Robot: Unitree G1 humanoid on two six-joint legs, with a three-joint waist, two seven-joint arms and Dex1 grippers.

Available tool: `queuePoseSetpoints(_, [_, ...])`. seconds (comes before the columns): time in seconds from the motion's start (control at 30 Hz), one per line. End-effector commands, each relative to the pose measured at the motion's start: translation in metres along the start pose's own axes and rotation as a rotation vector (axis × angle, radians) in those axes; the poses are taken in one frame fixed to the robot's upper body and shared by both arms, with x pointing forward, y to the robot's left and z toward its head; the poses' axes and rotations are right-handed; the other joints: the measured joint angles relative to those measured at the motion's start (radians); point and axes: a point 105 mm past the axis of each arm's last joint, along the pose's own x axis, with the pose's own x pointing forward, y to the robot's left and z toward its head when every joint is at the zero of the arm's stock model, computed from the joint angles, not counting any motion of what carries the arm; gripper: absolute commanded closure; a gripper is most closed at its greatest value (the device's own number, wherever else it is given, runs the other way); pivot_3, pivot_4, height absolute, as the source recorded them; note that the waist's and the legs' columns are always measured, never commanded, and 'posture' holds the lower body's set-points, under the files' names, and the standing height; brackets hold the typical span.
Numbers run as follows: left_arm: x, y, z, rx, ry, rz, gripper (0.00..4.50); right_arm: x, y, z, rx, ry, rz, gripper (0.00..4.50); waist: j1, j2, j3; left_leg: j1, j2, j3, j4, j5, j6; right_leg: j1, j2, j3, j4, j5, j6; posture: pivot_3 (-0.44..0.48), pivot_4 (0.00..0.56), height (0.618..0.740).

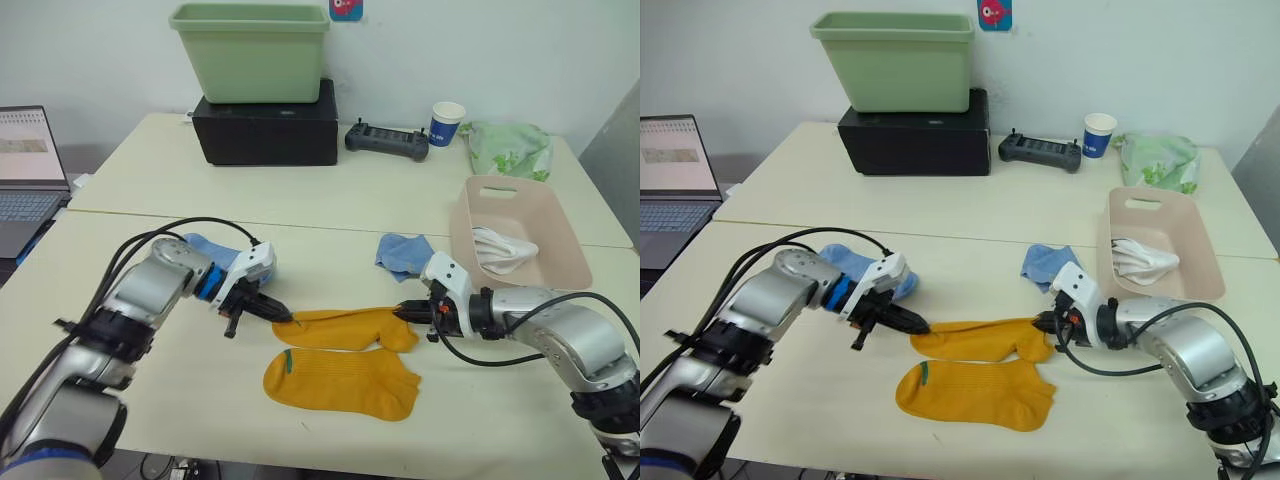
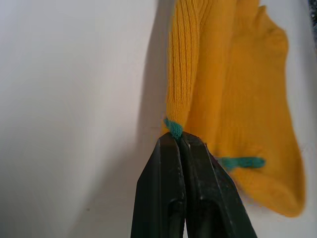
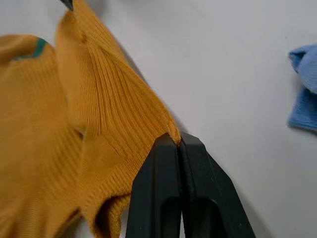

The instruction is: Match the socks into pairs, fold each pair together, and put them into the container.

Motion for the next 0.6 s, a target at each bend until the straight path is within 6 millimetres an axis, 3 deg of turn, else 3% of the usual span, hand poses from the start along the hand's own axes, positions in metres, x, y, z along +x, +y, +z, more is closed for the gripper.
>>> queuePoseSetpoints(0.03, [-0.001, 0.025, 0.009, 0.037, 0.011, 0.088, 4.50, 0.007, -0.010, 0.007, -0.084, -0.006, -0.072, 4.49, 0.000, 0.000, 0.000, 0.000, 0.000, 0.000, 0.000, 0.000, 0.000, 0.000, 0.000, 0.000, 0.000, 0.000, 0.000, 0.000, 0.150, 0.720])
queuePoseSetpoints(0.1, [0.001, 0.038, 0.015, 0.036, -0.011, 0.148, 4.50, 0.008, -0.015, 0.014, -0.125, -0.029, -0.114, 4.49, -0.002, 0.000, 0.000, 0.000, 0.000, 0.002, 0.000, 0.000, 0.001, 0.000, 0.000, 0.002, 0.001, 0.000, 0.000, 0.000, 0.150, 0.720])
queuePoseSetpoints(0.13, [0.001, 0.040, 0.017, 0.017, -0.027, 0.160, 4.29, 0.007, -0.021, 0.018, -0.146, -0.049, -0.155, 4.50, -0.003, 0.000, 0.000, 0.000, 0.000, 0.002, 0.000, 0.000, 0.001, -0.001, 0.000, 0.002, 0.001, 0.000, 0.000, 0.000, 0.150, 0.720])
queuePoseSetpoints(0.23, [-0.004, 0.039, 0.013, 0.023, -0.036, 0.170, 3.61, 0.004, -0.027, 0.025, -0.198, -0.073, -0.214, 3.80, -0.007, 0.000, 0.000, 0.000, 0.001, 0.004, 0.000, 0.000, 0.001, -0.003, 0.000, 0.004, 0.002, 0.000, 0.000, 0.000, 0.150, 0.720])
queuePoseSetpoints(0.4, [-0.034, 0.036, 0.021, -0.058, -0.181, 0.258, 2.10, -0.009, -0.027, 0.042, -0.256, -0.139, -0.258, 2.10, -0.015, 0.000, 0.000, 0.000, 0.002, 0.001, 0.000, 0.001, 0.001, -0.003, 0.000, 0.004, 0.004, 0.000, 0.000, 0.000, 0.150, 0.720])
queuePoseSetpoints(0.6, [-0.065, 0.013, 0.020, -0.146, -0.327, 0.356, 0.19, -0.044, 0.003, 0.045, -0.224, -0.274, -0.114, 0.01, -0.011, 0.000, 0.000, 0.000, 0.002, -0.005, -0.001, 0.001, 0.001, -0.001, -0.003, 0.002, 0.002, 0.000, 0.000, 0.000, 0.150, 0.720])
